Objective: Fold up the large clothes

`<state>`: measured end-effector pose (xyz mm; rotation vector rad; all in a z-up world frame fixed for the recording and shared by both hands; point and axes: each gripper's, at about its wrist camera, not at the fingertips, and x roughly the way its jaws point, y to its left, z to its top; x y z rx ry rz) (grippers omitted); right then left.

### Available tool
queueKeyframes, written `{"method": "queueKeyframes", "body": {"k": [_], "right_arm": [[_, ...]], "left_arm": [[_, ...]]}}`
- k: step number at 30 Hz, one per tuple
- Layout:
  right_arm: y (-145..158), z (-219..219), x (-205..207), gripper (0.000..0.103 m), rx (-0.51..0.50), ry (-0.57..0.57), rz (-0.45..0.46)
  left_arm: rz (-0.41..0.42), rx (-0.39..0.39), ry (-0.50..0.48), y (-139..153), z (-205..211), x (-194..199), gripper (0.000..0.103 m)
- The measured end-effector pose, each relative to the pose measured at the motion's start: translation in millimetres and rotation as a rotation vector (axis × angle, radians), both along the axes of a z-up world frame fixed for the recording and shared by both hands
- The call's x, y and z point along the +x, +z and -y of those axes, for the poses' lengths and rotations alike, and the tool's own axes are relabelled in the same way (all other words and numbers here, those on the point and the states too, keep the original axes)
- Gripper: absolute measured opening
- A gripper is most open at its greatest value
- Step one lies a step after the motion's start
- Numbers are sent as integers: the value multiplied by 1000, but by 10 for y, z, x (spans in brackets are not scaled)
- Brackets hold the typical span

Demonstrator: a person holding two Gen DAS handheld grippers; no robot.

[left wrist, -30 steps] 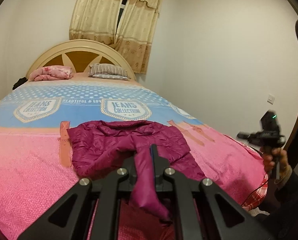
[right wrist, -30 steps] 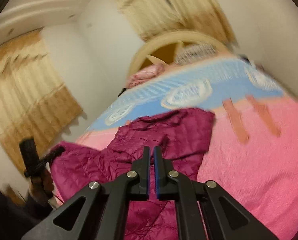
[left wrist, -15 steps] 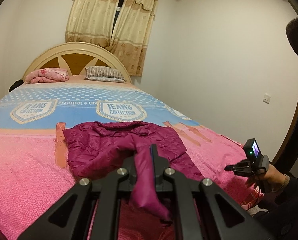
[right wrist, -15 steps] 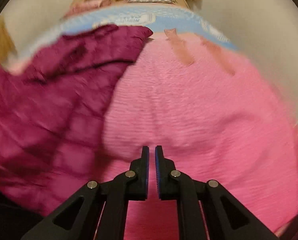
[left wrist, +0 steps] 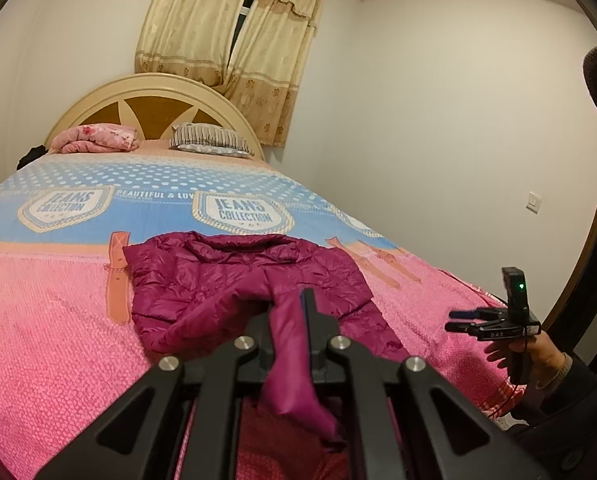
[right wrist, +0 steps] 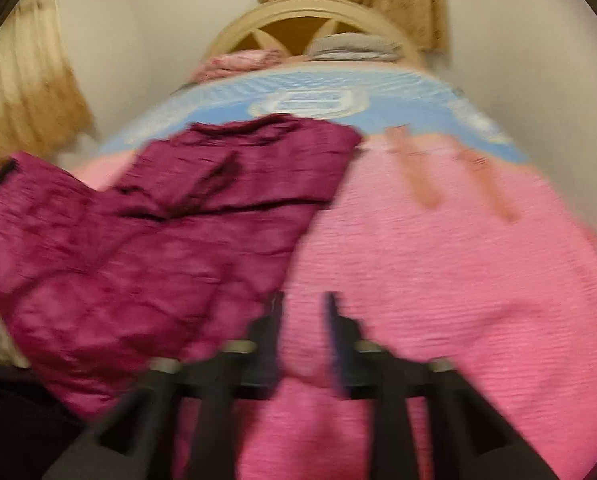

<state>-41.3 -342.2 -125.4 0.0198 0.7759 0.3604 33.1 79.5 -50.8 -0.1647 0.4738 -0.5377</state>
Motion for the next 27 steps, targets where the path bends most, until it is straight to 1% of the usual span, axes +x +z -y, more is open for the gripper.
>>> {"method": "queueKeyframes", "body": {"k": [1, 2, 3, 5, 8, 11, 14, 15, 18, 20, 21, 22, 23, 25, 26, 27], "right_arm": [[27, -48, -62, 69, -36, -13, 56], [26, -100, -75, 91, -80, -30, 71], [13, -132, -62, 101, -97, -42, 70], [-13, -152, -38, 102, -75, -30, 49], [-137, -149, -8, 102, -43, -54, -42], [-394, -199, -4, 102, 89, 17, -200], [-614, -294, -89, 102, 135, 64, -299], [-692, -306, -120, 102, 164, 72, -337], [-891, -293, -161, 102, 301, 86, -437], [-1012, -322, -165, 102, 365, 96, -502], [-1042, -350, -173, 101, 375, 104, -520], [-1076, -396, -188, 94, 368, 111, -540], [-1084, -442, -215, 59, 363, 128, -551], [-1093, -480, -250, 19, 395, 154, -568], [-1077, -497, -269, 16, 390, 166, -562], [-1023, -504, -308, 13, 388, 179, -538]], "left_arm": [[-1, 0, -1, -2, -2, 2, 9], [-2, 0, -1, -3, 2, 6, 9], [-2, -1, -2, -7, -1, 6, 9], [-2, -3, -1, -10, -6, 7, 9], [2, -1, 1, -6, -17, 6, 9], [-2, 7, 11, -28, -44, 5, 9], [-8, 11, 17, -77, -85, -29, 9], [-11, 12, 20, -96, -98, -42, 9], [-17, 10, 27, -116, -123, -50, 9], [-17, 3, 31, -105, -130, -48, 9], [-14, 0, 29, -92, -128, -55, 9], [-10, 6, 27, -82, -120, -62, 9], [-6, 13, 27, -78, -111, -70, 9], [0, 14, 28, -68, -109, -94, 9], [3, 13, 29, -55, -114, -105, 9], [7, 12, 29, -47, -119, -116, 9]]}}
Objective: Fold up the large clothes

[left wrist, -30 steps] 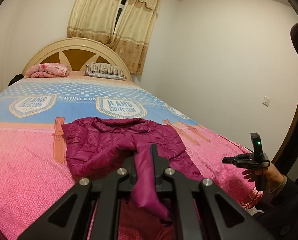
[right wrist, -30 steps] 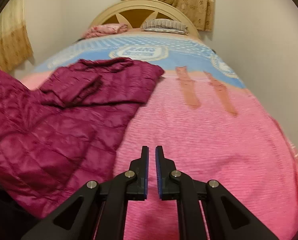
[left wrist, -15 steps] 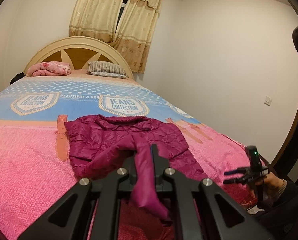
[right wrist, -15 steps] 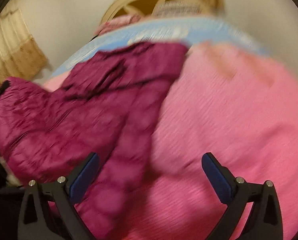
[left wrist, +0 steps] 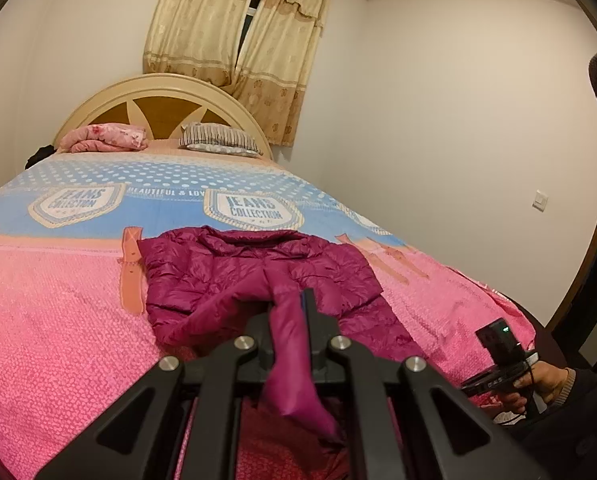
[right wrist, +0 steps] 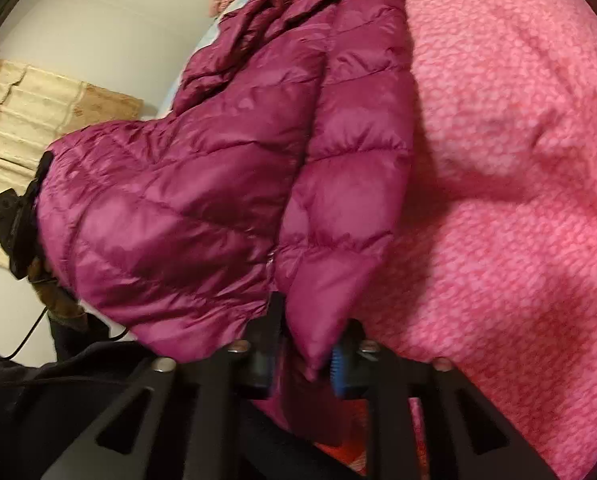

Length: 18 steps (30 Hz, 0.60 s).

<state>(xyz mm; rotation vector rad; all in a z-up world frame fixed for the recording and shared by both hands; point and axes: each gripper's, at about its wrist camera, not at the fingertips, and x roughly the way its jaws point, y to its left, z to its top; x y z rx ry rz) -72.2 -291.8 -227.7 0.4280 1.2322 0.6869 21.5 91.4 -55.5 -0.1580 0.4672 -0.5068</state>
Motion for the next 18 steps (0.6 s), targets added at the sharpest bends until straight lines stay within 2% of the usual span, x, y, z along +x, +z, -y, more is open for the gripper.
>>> {"method": "queueKeyframes", "body": {"k": [2, 6, 10, 14, 18], "right_arm": [[138, 37, -63, 9, 56, -7, 44], [647, 251, -223, 6, 180, -60, 185], [1152, 483, -266, 6, 285, -113, 324], [1468, 553, 37, 6, 272, -141, 412], [1711, 537, 560, 5, 262, -169, 456]], "left_arm": [[17, -17, -9, 66, -27, -68, 9], [59, -41, -17, 214, -70, -237, 9], [68, -42, 1, 248, -104, -170, 9], [26, -64, 17, 217, -168, 249, 9], [11, -59, 24, 281, -216, 716, 9]]}}
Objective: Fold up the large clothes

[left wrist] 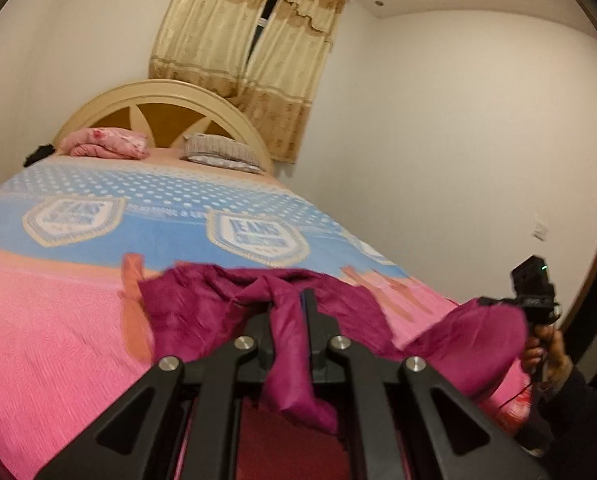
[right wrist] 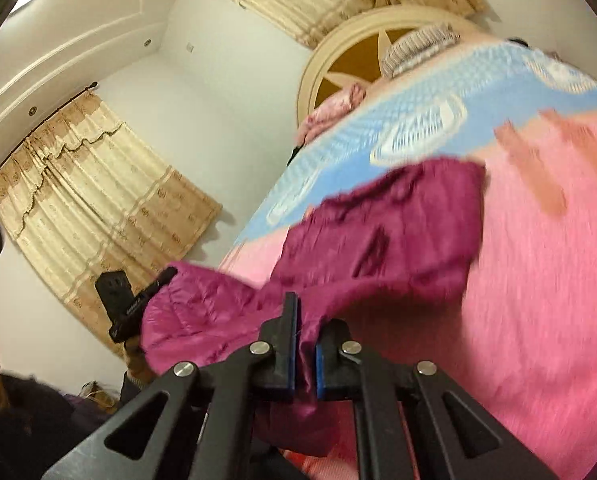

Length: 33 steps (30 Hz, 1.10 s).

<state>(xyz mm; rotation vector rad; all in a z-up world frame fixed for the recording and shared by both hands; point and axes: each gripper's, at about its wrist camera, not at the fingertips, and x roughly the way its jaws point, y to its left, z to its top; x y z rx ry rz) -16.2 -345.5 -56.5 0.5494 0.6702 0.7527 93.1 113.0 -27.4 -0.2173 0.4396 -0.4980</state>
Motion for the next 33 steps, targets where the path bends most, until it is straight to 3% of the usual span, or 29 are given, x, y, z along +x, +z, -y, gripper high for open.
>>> {"method": "queueKeyframes", "body": {"k": [6, 13, 16, 18, 20, 22, 24, 28, 33], "right_arm": [[204, 2, 975, 5, -34, -41, -8], [-79, -69, 1898, 5, -63, -94, -101], [-264, -42, 2164, 5, -66, -119, -150], [-376, -47, 2322, 5, -81, -126, -175], [-481, -27, 2456, 5, -87, -133, -194], [-596, -18, 2593, 5, -90, -134, -220], [-696, -31, 2668, 5, -106, -139, -237], [-866, -103, 2815, 6, -146, -134, -256], [-919, -155, 2844, 6, -189, -174, -237]], "left_arm": [[-76, 31, 10, -115, -72, 862, 9], [-163, 121, 66, -524, -20, 1487, 18], [-200, 124, 113, -600, -52, 1649, 43], [-186, 76, 172, -558, -158, 1668, 60], [-132, 73, 276, -465, -233, 1590, 102], [-50, 78, 349, -360, -269, 1472, 103], [-36, 115, 363, -314, -214, 1412, 103], [-51, 217, 289, -477, 198, 1394, 103], [-105, 398, 166, -895, 884, 1551, 103]]}}
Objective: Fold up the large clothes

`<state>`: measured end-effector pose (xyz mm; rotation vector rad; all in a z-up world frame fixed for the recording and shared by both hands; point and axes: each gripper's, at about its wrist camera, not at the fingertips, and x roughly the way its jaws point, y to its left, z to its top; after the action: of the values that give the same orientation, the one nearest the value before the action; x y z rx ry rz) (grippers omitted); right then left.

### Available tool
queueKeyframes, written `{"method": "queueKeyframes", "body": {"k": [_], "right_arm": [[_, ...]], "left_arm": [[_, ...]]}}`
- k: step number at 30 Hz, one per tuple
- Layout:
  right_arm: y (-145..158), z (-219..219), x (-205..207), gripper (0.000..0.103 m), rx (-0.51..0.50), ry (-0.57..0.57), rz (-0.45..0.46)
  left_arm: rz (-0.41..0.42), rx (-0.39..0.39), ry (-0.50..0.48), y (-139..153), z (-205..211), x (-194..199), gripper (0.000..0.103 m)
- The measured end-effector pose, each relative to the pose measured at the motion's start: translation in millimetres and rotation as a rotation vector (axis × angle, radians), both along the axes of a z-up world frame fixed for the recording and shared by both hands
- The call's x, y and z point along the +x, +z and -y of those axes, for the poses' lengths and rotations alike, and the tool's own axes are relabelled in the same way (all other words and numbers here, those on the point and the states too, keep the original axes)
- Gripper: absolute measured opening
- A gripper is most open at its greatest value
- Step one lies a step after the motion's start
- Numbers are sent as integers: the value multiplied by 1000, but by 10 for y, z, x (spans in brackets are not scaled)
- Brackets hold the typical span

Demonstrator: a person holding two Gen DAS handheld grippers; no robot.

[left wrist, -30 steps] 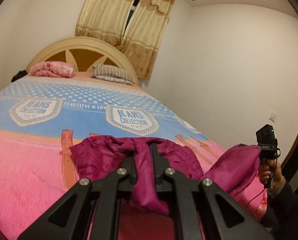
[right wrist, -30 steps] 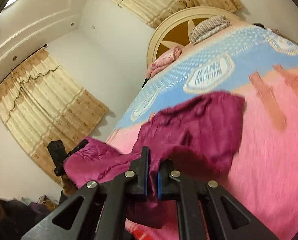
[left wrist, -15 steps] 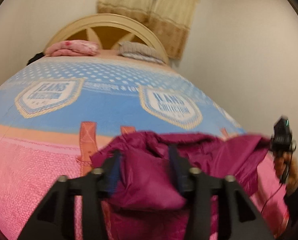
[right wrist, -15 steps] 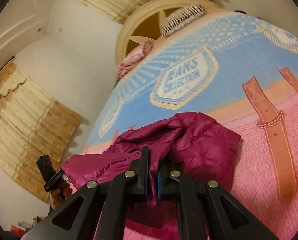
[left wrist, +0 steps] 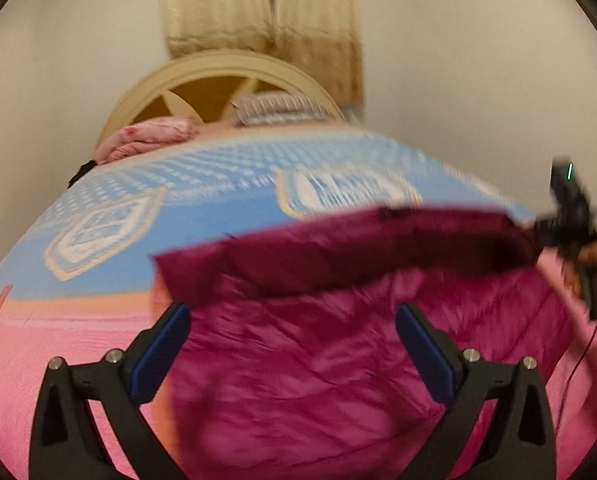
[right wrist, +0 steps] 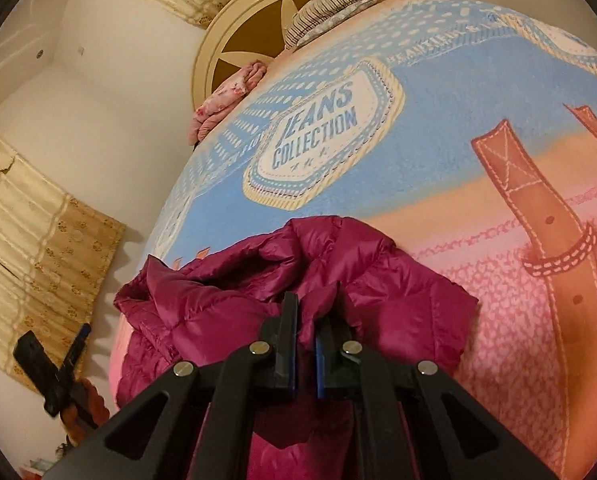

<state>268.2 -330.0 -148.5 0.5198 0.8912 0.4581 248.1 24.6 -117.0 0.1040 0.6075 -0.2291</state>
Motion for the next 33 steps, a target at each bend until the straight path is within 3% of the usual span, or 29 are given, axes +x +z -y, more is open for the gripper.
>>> {"method": "queueKeyframes", "body": {"k": [2, 4, 6, 9, 13, 17, 19, 22, 23, 24, 25, 26, 29, 33], "right_arm": [[73, -56, -71, 7, -65, -6, 30], [149, -52, -138, 7, -97, -14, 64], [231, 23, -214, 7, -75, -32, 105], [275, 52, -266, 7, -114, -61, 91], [373, -38, -375, 8, -259, -2, 157], [366, 482, -367, 8, 48, -42, 130], [383, 656, -388, 9, 48, -102, 135], [425, 692, -435, 9, 15, -75, 160], [444, 637, -447, 19, -14, -48, 166], [465, 560, -476, 36, -33, -15, 178], [483, 509, -509, 84, -45, -1, 190], [494, 428, -526, 102, -65, 25, 188], [480, 108, -617, 102, -128, 73, 216], [482, -325, -603, 102, -169, 50, 212]], "left_arm": [[-78, 54, 11, -228, 128, 181, 103], [-208, 72, 17, -475, 156, 377, 103], [-205, 39, 23, -574, 101, 382, 103], [-206, 19, 25, -585, 45, 346, 103], [-215, 6, 4, -623, 3, 313, 103], [-230, -22, 14, -692, -29, 327, 103], [-231, -19, 20, -696, -9, 311, 103], [-227, -6, 28, -671, 24, 383, 103], [-224, -12, 30, -620, 21, 351, 103], [-221, -26, 25, -564, 19, 317, 103], [-214, -37, 22, -521, 34, 260, 103], [-192, -49, 22, -421, 33, 217, 103], [-119, -33, 32, -159, 28, 179, 103], [-64, 45, 89, -62, 22, 377, 103]]}}
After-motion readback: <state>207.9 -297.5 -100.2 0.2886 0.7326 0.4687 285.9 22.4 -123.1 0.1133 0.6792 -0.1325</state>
